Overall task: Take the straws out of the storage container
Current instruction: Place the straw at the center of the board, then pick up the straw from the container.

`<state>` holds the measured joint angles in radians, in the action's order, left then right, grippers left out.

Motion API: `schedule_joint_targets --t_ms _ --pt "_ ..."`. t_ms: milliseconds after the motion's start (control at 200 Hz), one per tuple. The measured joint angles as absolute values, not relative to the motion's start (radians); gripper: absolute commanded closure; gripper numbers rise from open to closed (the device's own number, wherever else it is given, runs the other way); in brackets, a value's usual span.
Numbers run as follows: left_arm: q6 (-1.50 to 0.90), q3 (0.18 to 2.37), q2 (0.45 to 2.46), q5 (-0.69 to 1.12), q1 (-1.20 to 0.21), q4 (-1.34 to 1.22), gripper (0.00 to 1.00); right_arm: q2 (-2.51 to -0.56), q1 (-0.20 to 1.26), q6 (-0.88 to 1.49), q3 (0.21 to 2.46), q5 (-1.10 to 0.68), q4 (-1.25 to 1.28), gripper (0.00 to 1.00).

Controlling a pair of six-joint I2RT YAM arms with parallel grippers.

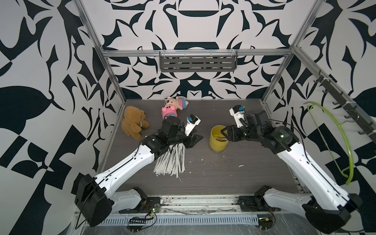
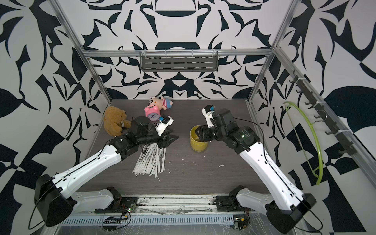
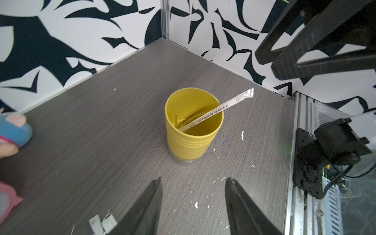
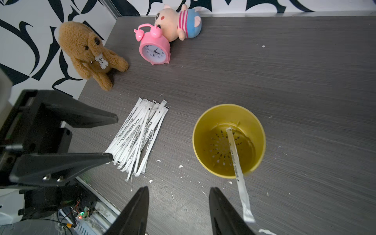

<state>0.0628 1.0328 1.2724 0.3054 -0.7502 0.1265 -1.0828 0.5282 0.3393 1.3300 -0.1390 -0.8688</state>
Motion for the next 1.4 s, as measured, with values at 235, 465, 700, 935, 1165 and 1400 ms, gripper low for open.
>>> schedule_joint_targets --t_ms 235,465,700,935,1165,1400 --pt "0.163 1.153 1.485 0.397 -0.798 0.081 0.44 -0.965 0.512 0.334 1.264 -0.104 -0.937 0.44" --pt "0.239 1.266 1.630 0.491 -0.825 0.069 0.45 -0.908 0.499 0.342 1.205 -0.064 -1.008 0.27" --pt "0.312 1.366 1.757 0.562 -0.832 0.074 0.47 -0.840 0.484 0.356 1.147 -0.026 -1.031 0.28" --pt "0.392 1.446 1.849 0.613 -0.846 0.104 0.50 -0.785 0.481 0.378 1.036 0.003 -0.965 0.29" --pt "0.469 1.539 1.922 0.619 -0.855 0.159 0.56 -0.754 0.481 0.383 1.028 0.031 -0.910 0.29" --pt "0.544 1.612 1.983 0.618 -0.863 0.250 0.59 -0.747 0.481 0.382 1.027 0.046 -0.891 0.30"
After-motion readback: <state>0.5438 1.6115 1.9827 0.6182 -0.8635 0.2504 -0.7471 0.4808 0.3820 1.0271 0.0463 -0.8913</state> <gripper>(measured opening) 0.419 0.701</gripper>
